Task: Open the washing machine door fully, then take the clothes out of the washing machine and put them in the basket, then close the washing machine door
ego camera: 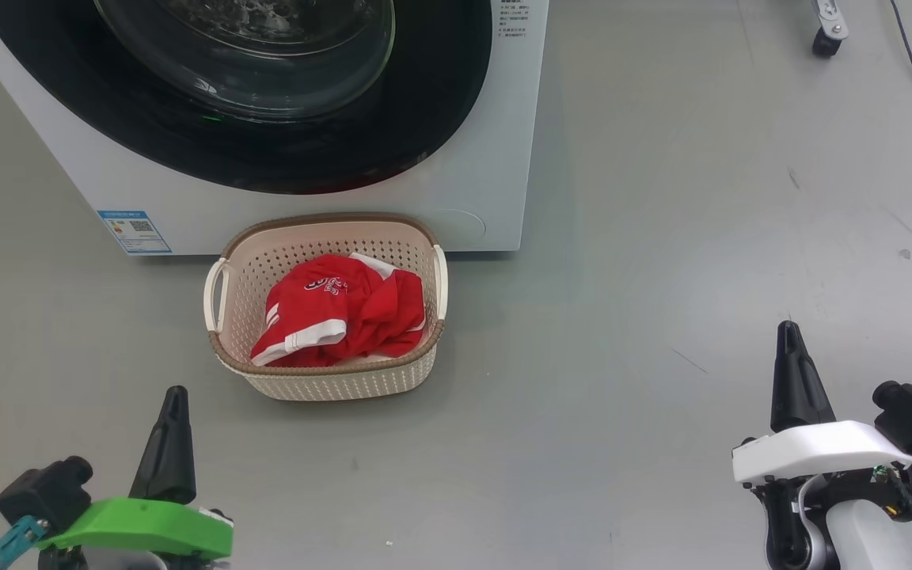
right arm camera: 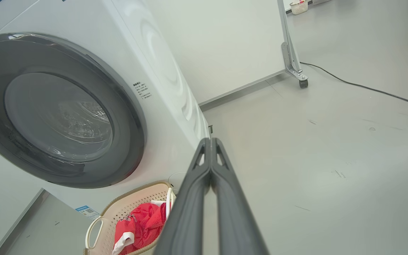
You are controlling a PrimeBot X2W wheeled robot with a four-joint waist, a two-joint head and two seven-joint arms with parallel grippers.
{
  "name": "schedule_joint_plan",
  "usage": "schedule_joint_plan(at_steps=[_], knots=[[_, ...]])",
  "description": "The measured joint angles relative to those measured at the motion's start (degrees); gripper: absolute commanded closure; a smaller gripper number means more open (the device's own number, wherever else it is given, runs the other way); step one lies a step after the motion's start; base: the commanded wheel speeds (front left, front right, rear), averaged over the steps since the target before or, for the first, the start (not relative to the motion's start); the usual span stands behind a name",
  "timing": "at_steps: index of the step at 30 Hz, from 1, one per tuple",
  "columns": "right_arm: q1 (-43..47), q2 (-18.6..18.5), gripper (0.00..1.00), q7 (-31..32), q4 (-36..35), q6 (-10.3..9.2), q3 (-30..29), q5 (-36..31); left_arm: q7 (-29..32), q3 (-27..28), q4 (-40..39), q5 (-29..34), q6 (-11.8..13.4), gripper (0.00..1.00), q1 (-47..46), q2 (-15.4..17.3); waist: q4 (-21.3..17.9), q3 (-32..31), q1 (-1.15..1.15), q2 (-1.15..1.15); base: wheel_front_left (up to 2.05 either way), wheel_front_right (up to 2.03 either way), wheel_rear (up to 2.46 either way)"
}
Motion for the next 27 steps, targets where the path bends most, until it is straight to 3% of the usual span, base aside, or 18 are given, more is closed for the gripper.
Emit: schedule_joint_plan(at_steps=[27], knots=[[-0.02,-1.09,1.0,5.12,1.9,1.51,-2.88,21.64,5.09,2.44,1.15,-18.31,0.0,1.0,-0.08,0.04,-0.24,-2.18,0.0,0.0,0.0,0.0,0.0]])
